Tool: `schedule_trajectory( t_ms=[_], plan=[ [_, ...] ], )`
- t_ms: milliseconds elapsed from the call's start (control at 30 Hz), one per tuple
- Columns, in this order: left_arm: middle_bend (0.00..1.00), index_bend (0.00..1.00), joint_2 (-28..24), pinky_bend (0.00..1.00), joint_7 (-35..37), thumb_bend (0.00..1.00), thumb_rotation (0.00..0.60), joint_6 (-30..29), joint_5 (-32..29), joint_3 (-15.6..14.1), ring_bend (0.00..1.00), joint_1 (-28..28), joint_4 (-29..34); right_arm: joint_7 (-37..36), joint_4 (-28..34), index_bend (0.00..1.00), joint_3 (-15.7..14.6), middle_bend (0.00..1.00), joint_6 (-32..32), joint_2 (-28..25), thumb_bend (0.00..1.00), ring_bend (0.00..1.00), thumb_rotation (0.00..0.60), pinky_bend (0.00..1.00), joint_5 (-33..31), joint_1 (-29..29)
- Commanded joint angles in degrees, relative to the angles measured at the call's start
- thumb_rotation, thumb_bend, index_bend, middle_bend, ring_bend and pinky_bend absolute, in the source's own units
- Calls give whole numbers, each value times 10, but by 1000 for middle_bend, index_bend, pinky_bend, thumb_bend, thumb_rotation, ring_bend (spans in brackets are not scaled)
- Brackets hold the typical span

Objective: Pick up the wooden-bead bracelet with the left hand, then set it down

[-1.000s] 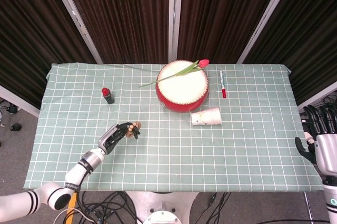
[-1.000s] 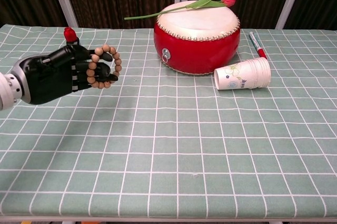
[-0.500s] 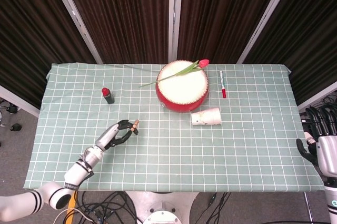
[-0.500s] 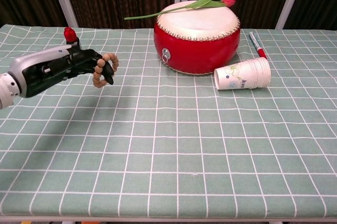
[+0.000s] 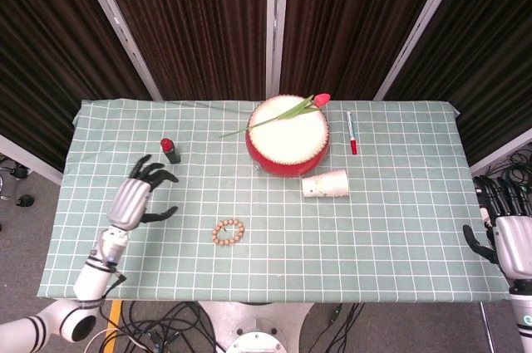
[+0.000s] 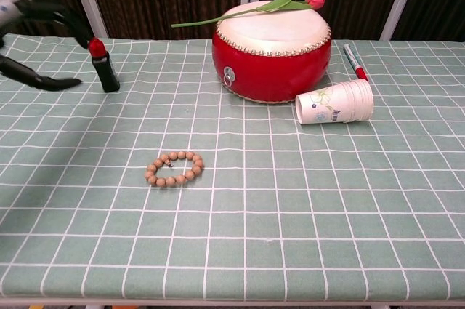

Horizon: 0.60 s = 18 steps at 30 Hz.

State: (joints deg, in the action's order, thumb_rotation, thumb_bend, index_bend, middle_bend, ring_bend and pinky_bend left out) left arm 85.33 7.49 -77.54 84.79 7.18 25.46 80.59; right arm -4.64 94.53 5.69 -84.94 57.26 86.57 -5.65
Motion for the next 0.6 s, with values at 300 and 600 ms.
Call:
schedule_trajectory(
  t_ms=[300,600],
  plan=[
    [262,296,-137,14,-40,177,600,-92,-58,-46,93,-154,33,-70,-55,0,-22,37,38,13,278,0,600,0,13,-13],
    [253,287,-161,5,-31,177,600,-147,-31,-90,93,-229,75,-44,-71,0,-28,15,-1,37,277,0,600,0,47,-6]
  ],
)
